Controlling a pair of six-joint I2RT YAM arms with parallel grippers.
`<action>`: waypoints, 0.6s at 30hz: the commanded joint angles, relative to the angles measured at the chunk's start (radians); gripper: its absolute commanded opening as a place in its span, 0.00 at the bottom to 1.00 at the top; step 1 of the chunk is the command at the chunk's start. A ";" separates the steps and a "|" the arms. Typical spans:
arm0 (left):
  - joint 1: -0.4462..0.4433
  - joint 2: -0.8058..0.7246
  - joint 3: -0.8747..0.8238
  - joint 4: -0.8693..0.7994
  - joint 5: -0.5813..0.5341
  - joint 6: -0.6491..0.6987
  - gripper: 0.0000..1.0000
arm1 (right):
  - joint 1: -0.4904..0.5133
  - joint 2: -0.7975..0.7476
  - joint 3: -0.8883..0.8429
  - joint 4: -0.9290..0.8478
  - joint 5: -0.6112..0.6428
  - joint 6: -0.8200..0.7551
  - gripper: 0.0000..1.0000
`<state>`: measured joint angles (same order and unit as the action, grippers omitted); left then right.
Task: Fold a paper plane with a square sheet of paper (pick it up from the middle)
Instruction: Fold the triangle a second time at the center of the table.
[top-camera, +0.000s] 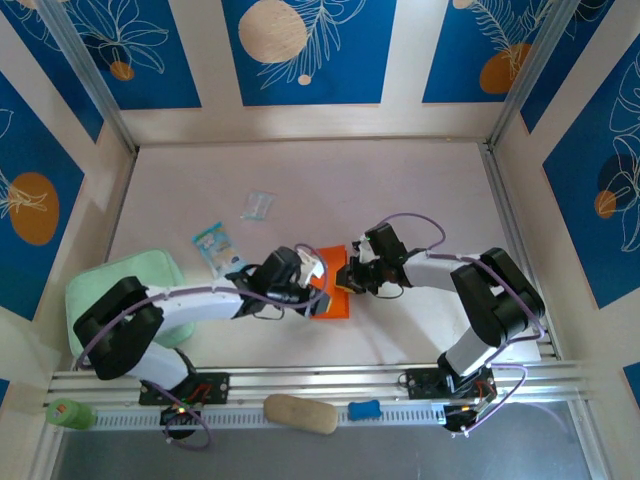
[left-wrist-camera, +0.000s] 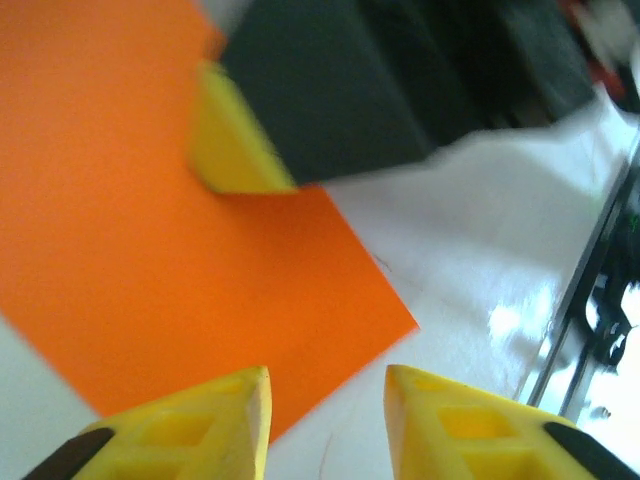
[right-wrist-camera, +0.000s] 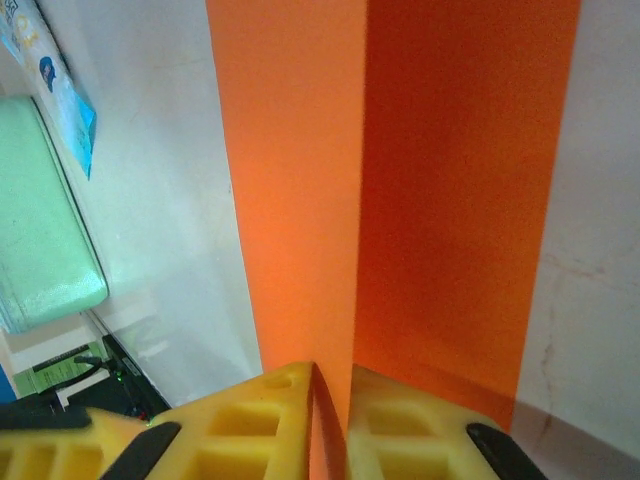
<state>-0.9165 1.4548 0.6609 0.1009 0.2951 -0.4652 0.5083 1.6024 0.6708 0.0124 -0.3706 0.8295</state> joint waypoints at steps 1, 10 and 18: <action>-0.105 -0.062 -0.062 0.095 -0.209 0.176 0.46 | -0.007 -0.021 -0.006 -0.001 -0.037 -0.018 0.09; -0.326 0.003 0.022 -0.007 -0.563 0.401 0.62 | -0.014 -0.026 0.000 -0.002 -0.050 0.005 0.07; -0.395 0.168 0.144 -0.084 -0.748 0.449 0.70 | -0.014 -0.036 0.009 -0.010 -0.043 0.010 0.08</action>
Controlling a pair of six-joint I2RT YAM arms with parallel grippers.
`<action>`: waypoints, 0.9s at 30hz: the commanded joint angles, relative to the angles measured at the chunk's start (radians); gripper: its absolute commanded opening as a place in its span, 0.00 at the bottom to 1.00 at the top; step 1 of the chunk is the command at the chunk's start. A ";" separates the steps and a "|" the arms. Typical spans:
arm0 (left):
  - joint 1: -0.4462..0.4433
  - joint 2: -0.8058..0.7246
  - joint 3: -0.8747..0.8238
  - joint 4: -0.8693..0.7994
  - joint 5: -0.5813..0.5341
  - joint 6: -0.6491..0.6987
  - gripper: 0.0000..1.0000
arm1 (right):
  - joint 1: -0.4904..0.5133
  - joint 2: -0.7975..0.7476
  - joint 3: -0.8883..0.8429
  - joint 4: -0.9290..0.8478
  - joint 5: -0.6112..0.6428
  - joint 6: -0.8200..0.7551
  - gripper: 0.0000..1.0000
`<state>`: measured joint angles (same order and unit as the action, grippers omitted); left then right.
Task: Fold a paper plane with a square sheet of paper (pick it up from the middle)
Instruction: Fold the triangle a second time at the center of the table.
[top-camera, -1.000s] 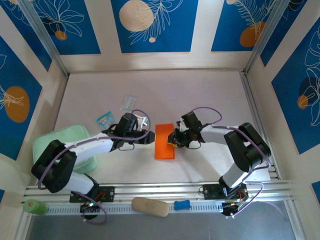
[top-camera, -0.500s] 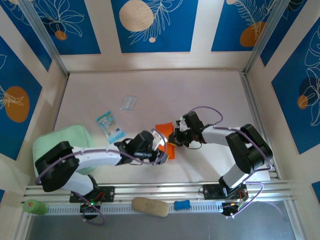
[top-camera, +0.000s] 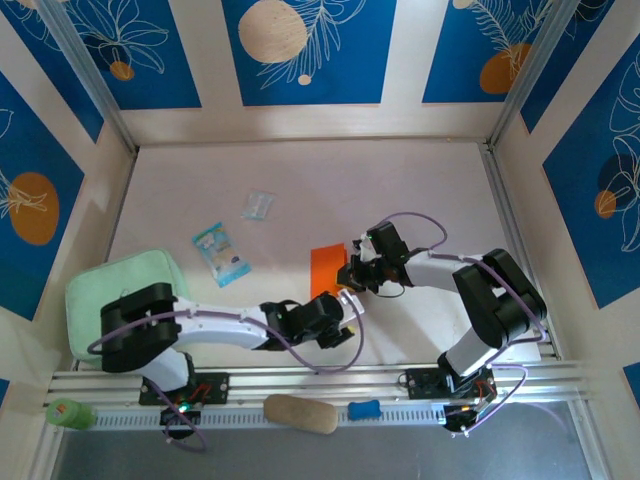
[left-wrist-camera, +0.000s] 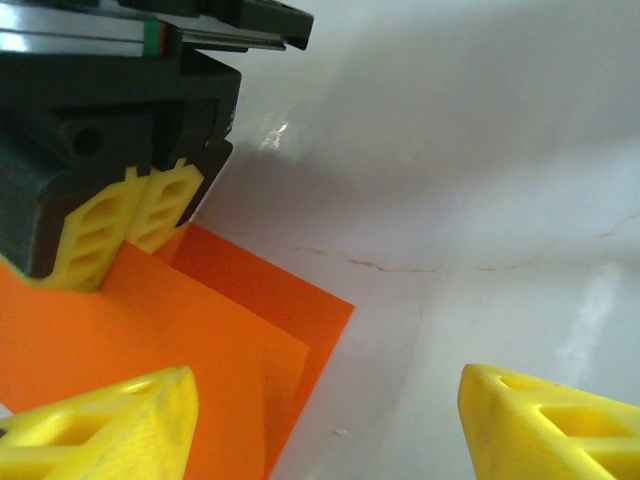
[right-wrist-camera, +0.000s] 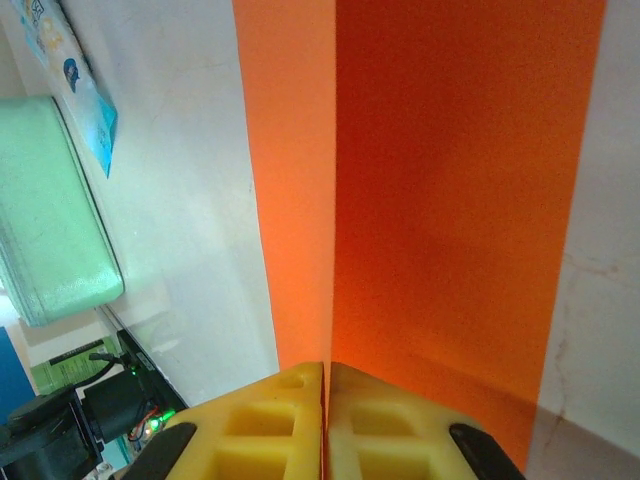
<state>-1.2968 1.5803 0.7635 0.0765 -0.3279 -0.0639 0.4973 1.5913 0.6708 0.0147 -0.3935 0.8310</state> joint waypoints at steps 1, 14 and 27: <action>-0.017 0.063 0.059 -0.077 -0.158 0.038 0.70 | -0.003 -0.026 0.011 -0.013 -0.021 0.010 0.08; -0.016 0.121 0.091 -0.075 -0.230 0.013 0.32 | -0.002 -0.034 0.001 -0.007 -0.016 0.018 0.12; 0.107 0.007 0.033 -0.060 0.142 -0.199 0.00 | -0.036 -0.214 -0.060 -0.114 0.129 0.012 0.36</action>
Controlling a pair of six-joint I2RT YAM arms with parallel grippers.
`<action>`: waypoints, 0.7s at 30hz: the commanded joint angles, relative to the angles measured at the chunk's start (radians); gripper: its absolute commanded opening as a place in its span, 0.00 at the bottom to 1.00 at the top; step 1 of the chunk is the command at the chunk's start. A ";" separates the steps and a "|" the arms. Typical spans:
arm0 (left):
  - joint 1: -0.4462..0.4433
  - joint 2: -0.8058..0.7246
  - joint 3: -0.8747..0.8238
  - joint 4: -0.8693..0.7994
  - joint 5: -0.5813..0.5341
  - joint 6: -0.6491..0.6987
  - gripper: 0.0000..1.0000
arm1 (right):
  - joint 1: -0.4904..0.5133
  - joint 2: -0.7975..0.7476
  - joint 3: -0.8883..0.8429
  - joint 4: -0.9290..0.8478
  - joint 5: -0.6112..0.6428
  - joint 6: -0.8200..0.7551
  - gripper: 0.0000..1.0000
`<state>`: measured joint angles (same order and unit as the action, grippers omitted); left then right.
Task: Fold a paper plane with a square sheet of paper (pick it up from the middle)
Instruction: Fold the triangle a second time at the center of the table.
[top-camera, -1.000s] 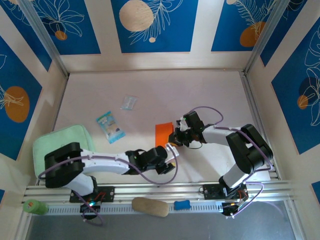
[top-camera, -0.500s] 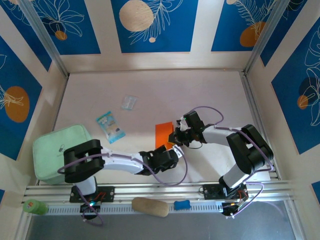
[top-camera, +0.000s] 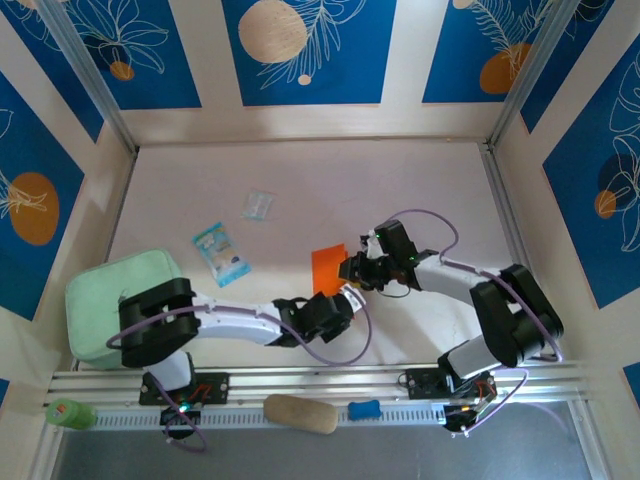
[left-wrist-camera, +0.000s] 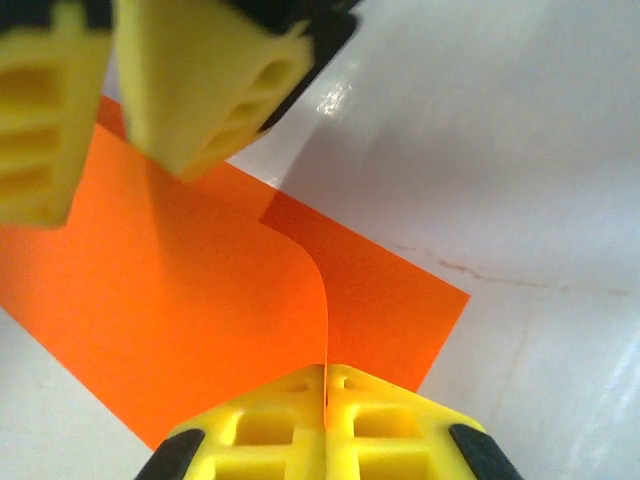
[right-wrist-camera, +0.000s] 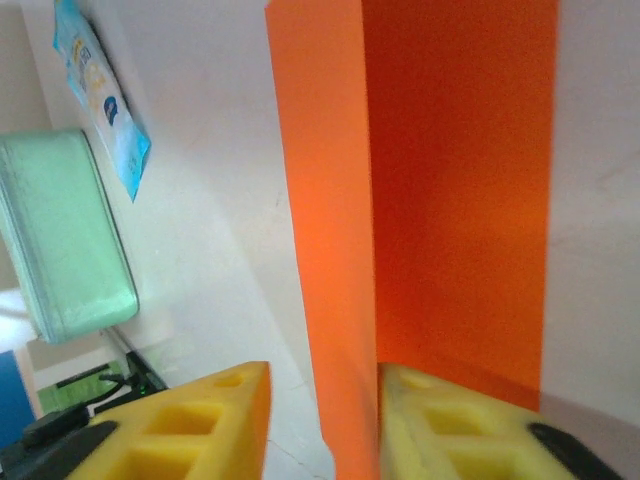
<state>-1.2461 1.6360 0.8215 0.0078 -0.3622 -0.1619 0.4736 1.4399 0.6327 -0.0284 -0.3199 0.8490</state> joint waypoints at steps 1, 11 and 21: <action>0.082 -0.060 -0.036 0.024 0.242 -0.134 0.00 | -0.017 -0.090 -0.025 -0.094 0.077 -0.006 0.36; 0.231 -0.041 -0.094 0.236 0.622 -0.374 0.00 | -0.028 -0.299 -0.119 -0.154 0.113 0.041 0.36; 0.258 0.023 -0.113 0.381 0.655 -0.509 0.00 | 0.016 -0.329 -0.226 -0.097 0.108 0.108 0.04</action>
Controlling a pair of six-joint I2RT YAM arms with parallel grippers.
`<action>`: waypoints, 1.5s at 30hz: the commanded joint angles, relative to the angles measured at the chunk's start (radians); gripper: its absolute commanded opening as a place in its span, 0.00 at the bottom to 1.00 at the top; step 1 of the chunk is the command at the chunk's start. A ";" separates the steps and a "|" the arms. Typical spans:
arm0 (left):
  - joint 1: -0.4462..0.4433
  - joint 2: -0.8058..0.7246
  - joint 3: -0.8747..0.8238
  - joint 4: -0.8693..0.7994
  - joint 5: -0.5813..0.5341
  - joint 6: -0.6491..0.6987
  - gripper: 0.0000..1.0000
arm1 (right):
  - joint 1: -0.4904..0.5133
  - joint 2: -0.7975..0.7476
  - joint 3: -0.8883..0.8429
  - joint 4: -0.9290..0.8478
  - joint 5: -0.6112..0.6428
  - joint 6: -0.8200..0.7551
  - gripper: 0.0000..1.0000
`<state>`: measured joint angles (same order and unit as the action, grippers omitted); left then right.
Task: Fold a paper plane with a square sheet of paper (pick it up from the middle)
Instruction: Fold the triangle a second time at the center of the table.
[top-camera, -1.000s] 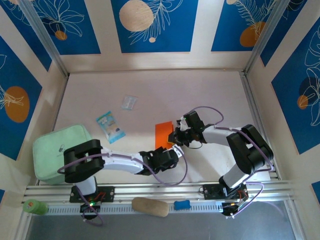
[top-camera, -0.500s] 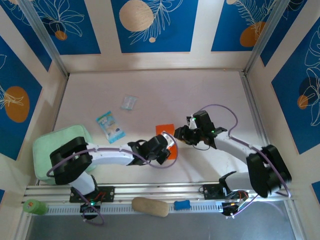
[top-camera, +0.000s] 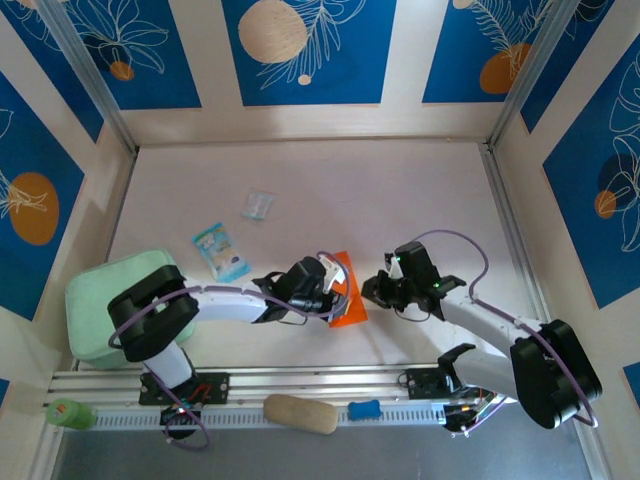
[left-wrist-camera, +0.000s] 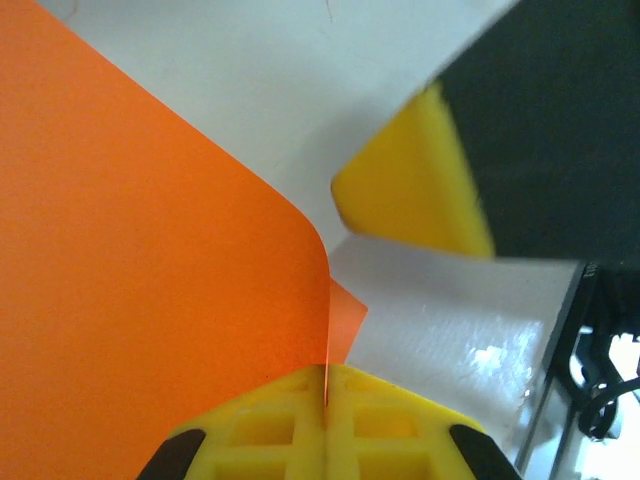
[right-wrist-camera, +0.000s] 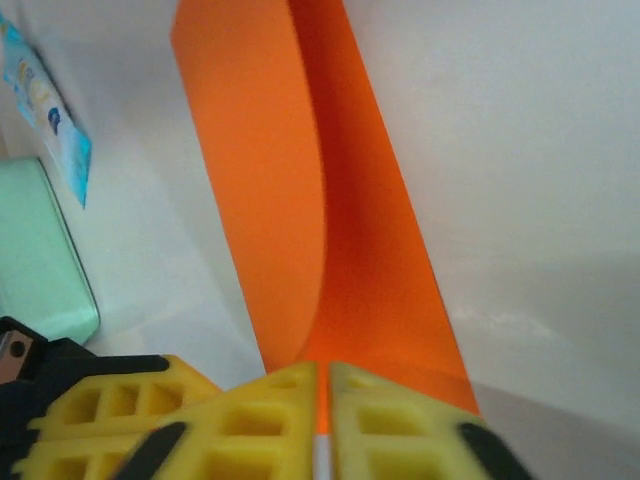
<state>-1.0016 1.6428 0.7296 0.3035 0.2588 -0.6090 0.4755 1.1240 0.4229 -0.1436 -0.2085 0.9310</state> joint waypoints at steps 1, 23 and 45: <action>0.015 0.017 -0.027 0.098 0.031 -0.069 0.00 | 0.022 -0.011 -0.024 0.039 -0.006 0.034 0.01; 0.056 0.043 -0.061 0.155 0.025 -0.106 0.00 | 0.084 0.248 -0.035 0.112 0.068 0.012 0.00; 0.133 0.108 -0.045 0.039 0.000 0.021 0.03 | 0.080 0.289 0.009 0.048 0.106 -0.027 0.00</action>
<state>-0.8783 1.7340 0.6659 0.3809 0.2806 -0.6273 0.5571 1.3785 0.4397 -0.0002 -0.1570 0.9237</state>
